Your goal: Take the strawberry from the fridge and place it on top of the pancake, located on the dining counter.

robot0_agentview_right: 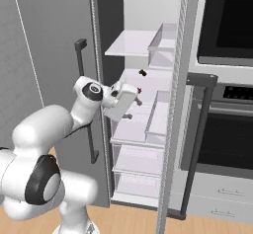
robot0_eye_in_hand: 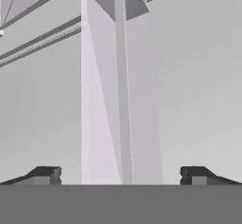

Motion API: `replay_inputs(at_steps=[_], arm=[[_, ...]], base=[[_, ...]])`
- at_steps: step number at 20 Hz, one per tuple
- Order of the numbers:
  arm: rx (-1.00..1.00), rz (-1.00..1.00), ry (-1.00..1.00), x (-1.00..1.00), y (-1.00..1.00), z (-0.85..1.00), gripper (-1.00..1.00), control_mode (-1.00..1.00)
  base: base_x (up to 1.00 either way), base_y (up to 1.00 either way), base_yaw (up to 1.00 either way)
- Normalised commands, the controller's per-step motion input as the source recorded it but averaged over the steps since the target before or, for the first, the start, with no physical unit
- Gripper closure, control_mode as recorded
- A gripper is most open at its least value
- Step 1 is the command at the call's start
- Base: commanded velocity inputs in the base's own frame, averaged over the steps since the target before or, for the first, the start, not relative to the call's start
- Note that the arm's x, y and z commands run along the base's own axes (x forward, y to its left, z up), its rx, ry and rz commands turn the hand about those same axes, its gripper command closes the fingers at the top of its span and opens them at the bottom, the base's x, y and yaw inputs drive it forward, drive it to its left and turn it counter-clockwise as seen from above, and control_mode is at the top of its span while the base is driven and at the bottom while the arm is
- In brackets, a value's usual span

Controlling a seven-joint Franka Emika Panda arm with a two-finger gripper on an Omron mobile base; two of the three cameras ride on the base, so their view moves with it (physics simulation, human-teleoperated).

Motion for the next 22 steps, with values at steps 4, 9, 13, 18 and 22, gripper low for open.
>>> replay_inputs(at_steps=[4, 9, 13, 18, 22], arm=[[0.09, 0.1, -0.04, -0.28, 0.96, 0.22, -1.0, -1.0], [0.47, 0.1, -0.05, -0.11, 0.8, -0.11, -1.0, -1.0], [0.64, 0.06, -0.07, -0.22, 0.57, -0.08, -1.0, -1.0], [0.62, 0.12, -0.01, -0.63, 0.58, -0.01, -1.0, -1.0], [0.37, 0.05, 0.04, -0.98, 0.23, 0.23, -1.0, -1.0]], base=[[0.0, 0.0, 0.0], [0.0, 0.0, 0.0], [0.0, 0.0, 0.0], [0.0, 0.0, 0.0], [0.0, 0.0, 0.0]])
